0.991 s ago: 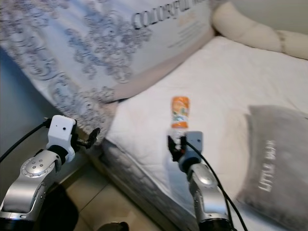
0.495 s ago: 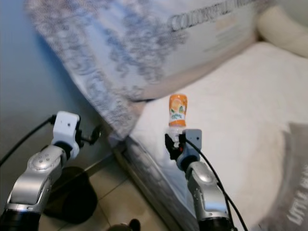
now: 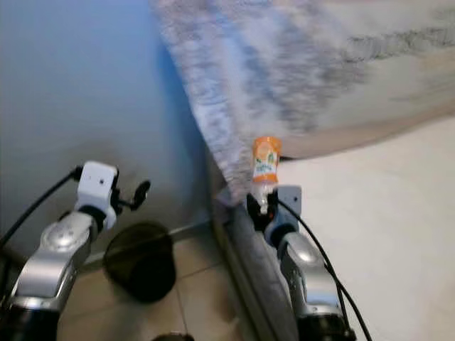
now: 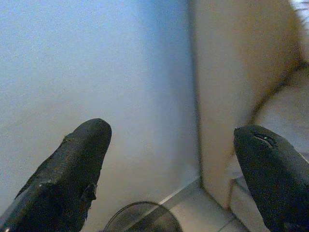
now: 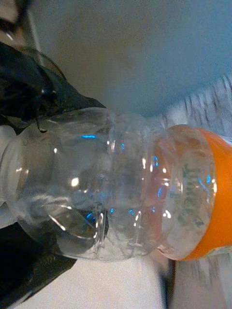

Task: Clean up the room

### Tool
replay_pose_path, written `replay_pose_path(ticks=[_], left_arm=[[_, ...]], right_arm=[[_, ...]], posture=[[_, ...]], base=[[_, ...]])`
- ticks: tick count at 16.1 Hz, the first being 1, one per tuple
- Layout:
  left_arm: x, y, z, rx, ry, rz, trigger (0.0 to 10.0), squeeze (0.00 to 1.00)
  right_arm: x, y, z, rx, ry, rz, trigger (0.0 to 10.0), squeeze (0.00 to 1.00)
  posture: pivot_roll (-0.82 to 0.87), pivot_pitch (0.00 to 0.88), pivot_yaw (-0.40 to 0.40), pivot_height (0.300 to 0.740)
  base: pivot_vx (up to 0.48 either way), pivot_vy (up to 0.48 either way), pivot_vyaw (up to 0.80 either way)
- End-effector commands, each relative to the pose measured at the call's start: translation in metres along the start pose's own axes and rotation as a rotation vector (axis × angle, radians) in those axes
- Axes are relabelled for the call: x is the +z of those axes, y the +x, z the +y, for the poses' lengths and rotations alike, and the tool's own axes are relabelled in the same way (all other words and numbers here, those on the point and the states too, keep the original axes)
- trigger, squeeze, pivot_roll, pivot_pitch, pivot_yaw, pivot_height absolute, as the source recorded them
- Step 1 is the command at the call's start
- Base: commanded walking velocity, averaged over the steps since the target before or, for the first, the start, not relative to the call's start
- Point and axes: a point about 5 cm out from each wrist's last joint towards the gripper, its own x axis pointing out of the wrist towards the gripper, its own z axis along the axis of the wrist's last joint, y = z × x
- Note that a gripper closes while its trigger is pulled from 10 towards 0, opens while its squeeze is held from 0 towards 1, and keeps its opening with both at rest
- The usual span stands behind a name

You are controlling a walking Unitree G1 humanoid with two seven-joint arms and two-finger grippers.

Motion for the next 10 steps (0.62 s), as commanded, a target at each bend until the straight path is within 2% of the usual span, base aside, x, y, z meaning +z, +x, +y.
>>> replay_pose_path(ticks=[1, 10], left_arm=[[0.0031, 0.0015, 0.0003, -0.001, -0.005, -0.016, 10.0, 0.00], [0.0021, 0.0045, 0.0006, -0.014, 0.019, -0.007, 10.0, 0.00]], right_arm=[[0.0015, 0.0019, 0.0046, 0.016, -0.001, 0.006, 10.0, 0.00], [-0.0021, 0.0052, -0.0013, -0.032, -0.078, 0.054, 10.0, 0.00]], posture=[[-0.02, 0.000, 0.036, 0.740], [-0.03, 0.000, 0.039, 0.740]], base=[[0.000, 0.000, 0.80], [0.000, 0.000, 0.80]])
